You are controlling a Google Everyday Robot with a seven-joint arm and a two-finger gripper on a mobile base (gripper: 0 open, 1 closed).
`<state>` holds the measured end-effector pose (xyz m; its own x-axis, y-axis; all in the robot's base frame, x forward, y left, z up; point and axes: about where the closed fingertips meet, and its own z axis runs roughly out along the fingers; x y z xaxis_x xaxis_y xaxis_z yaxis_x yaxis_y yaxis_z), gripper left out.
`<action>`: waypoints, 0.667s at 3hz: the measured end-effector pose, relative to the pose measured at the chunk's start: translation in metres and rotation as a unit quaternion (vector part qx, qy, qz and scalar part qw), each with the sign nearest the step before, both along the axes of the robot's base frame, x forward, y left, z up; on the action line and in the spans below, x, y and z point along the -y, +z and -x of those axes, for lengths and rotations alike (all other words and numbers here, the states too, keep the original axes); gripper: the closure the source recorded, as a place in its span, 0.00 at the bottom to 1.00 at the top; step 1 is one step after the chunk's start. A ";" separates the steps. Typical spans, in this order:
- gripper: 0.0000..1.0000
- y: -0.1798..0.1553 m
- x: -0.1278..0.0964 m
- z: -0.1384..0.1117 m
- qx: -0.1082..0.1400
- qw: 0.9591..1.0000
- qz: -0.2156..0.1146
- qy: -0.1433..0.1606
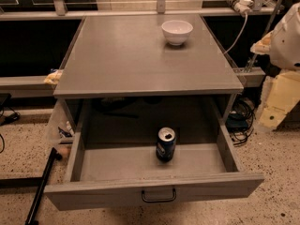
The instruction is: Pick pepsi can from top drawer and place on counter
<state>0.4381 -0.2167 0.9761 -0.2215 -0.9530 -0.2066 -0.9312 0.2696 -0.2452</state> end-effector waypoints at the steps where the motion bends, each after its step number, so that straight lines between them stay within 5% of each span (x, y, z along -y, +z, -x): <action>1: 0.00 0.000 0.000 0.000 0.000 1.000 0.000 0.000; 2: 0.19 0.001 0.000 0.000 0.004 1.000 -0.002 -0.001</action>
Offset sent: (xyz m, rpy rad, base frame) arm 0.0000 -0.0007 -0.0041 0.0109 0.0008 -0.0027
